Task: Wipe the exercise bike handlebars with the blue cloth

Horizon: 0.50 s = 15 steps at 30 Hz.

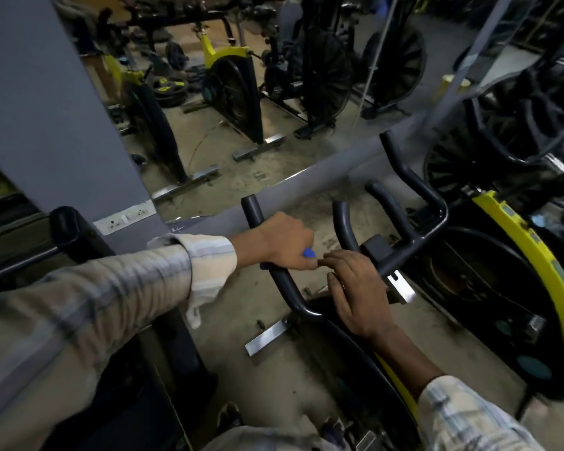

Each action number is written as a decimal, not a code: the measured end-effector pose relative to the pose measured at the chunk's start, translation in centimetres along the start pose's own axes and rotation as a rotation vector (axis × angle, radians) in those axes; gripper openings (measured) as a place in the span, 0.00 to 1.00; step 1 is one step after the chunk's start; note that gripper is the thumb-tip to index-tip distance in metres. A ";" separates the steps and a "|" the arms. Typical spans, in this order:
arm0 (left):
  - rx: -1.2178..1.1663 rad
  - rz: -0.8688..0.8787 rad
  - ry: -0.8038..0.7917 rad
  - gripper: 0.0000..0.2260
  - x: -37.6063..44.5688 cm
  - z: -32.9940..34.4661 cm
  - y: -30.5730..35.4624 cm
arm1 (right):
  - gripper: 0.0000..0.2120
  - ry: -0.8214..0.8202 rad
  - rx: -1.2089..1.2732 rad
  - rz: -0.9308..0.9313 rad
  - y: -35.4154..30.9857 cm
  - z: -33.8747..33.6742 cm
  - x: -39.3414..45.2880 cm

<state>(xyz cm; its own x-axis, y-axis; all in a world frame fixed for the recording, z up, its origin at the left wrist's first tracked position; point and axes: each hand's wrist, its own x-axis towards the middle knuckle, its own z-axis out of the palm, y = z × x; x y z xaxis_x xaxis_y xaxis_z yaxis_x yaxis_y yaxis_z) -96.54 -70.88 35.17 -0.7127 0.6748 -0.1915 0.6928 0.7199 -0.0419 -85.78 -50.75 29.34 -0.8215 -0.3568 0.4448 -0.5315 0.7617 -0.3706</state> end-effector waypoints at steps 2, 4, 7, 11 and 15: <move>0.026 0.000 -0.050 0.19 0.3 -0.9 -1.0 | 0.13 -0.006 -0.019 0.026 -0.6 0.4 -0.4; 0.045 -0.002 -0.083 0.13 0.5 -2.0 -1.8 | 0.13 -0.019 -0.033 0.043 -1.3 0.8 -0.6; 0.044 -0.022 -0.090 0.05 0.1 -4.1 -3.1 | 0.13 -0.038 -0.043 0.044 -2.4 1.2 -0.4; 0.090 -0.028 0.150 0.09 -1.4 -4.7 -5.0 | 0.13 -0.037 -0.043 0.055 -3.7 2.2 0.6; -0.057 -0.055 0.580 0.14 -3.5 -3.2 -6.1 | 0.12 0.004 -0.050 0.080 -5.4 2.9 1.8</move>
<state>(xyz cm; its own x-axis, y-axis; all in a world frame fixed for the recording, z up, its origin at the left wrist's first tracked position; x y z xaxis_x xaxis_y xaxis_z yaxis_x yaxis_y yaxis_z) -98.64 -77.06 39.20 -0.7019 0.6036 0.3781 0.6580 0.7528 0.0196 -85.06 -57.08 29.74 -0.8600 -0.2914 0.4189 -0.4531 0.8137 -0.3641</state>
